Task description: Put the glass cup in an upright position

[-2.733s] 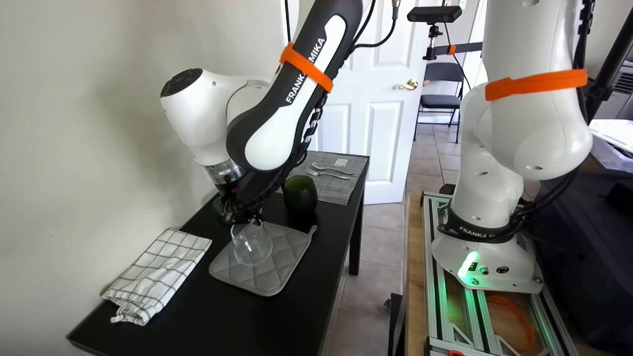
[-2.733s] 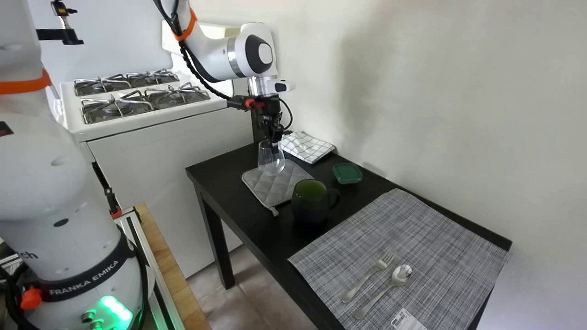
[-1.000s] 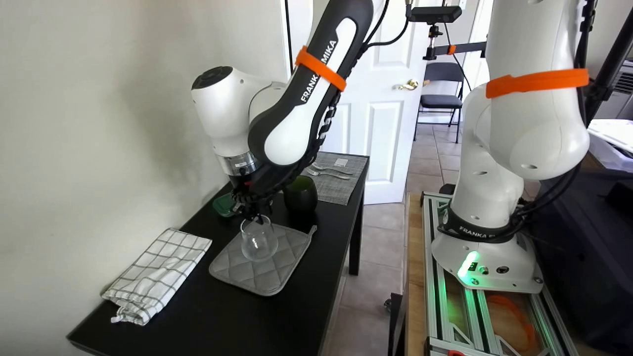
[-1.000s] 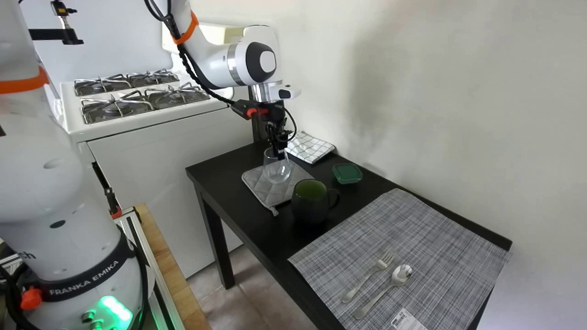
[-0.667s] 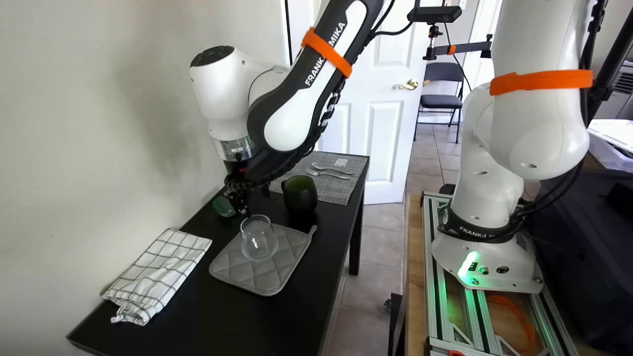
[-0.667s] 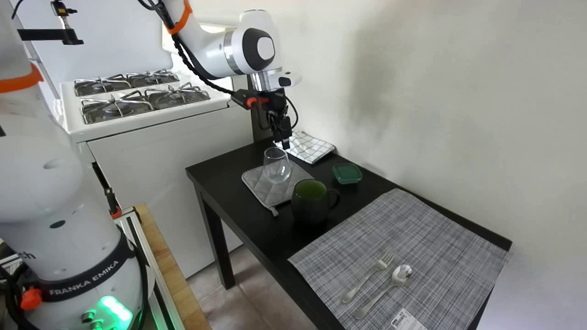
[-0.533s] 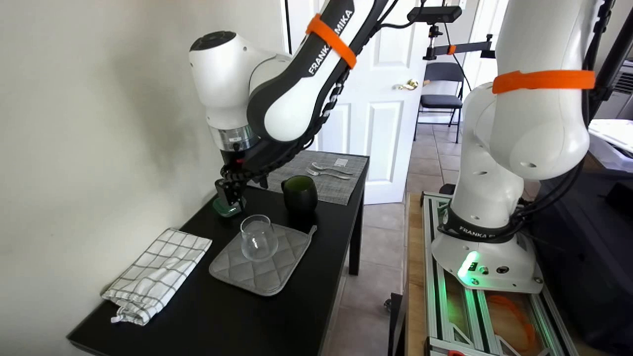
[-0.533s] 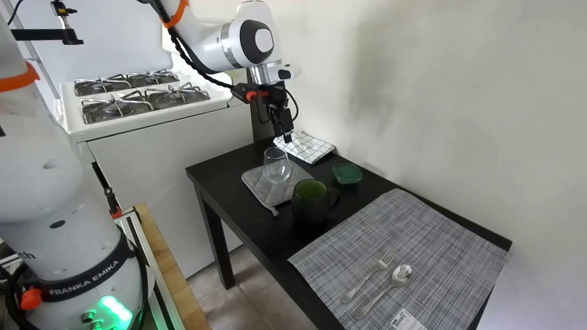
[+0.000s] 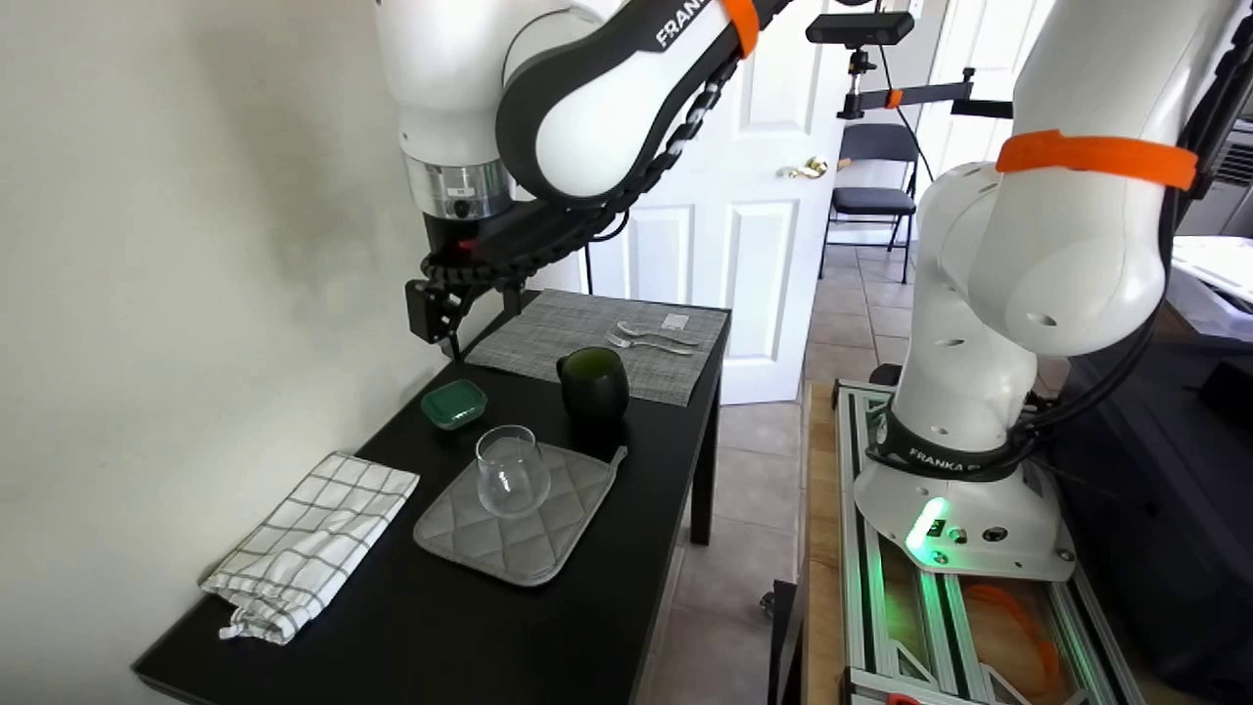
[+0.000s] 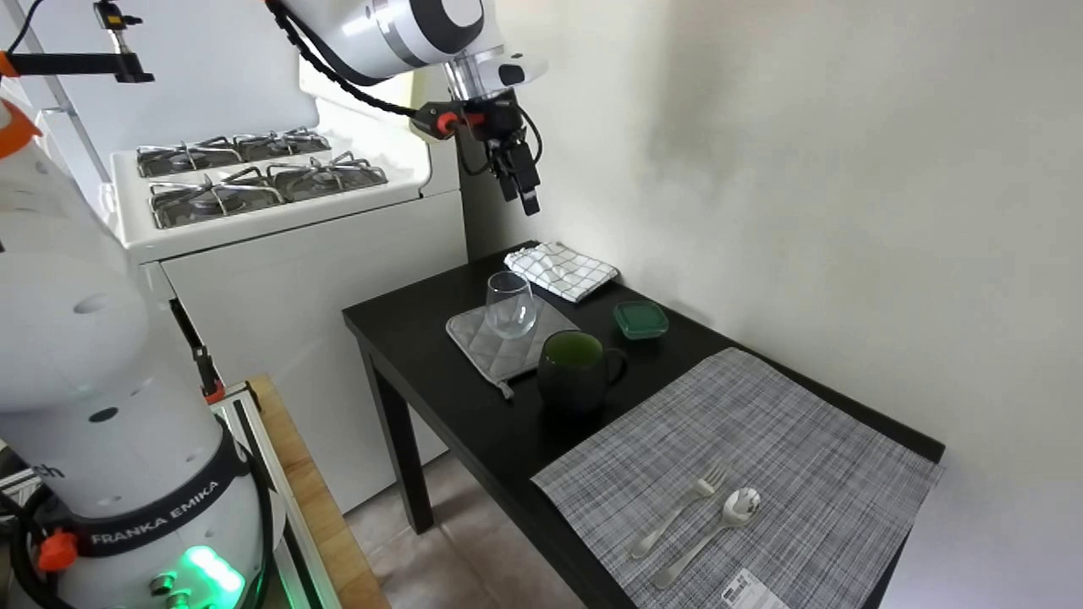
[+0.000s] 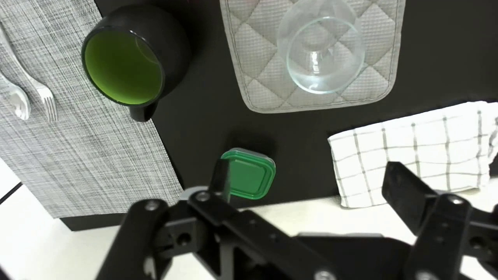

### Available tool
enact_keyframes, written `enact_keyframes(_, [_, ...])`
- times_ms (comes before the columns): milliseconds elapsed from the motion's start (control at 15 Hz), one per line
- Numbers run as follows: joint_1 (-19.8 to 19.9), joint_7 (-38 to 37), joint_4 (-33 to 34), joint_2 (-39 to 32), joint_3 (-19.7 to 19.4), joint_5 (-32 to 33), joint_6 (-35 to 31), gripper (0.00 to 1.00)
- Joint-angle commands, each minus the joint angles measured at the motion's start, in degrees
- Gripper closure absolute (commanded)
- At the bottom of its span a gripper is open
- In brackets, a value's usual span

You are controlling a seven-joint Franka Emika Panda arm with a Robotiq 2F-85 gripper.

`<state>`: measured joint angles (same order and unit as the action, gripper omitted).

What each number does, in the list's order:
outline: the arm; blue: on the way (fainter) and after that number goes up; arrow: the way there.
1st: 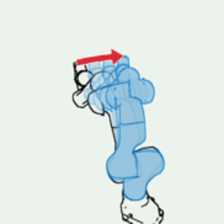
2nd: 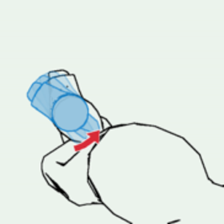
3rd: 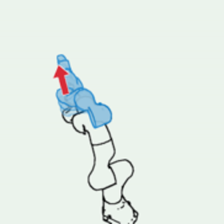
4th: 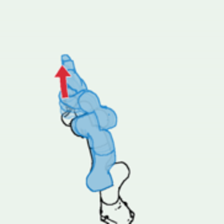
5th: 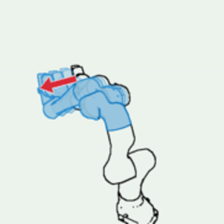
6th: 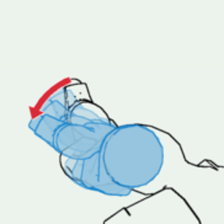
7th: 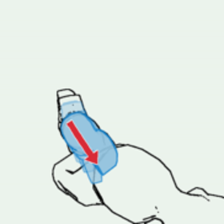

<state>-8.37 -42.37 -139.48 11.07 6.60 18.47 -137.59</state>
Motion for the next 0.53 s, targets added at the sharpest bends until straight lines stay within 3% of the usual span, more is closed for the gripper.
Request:
enact_keyframes(0, [0.9, 3.0, -2.1, 5.1, 1.5, -5.2, 1.9, 0.00])
enact_keyframes(467, [2.3, 3.8, -1.1, 5.4, 2.9, -6.5, 1.1, 0.00])
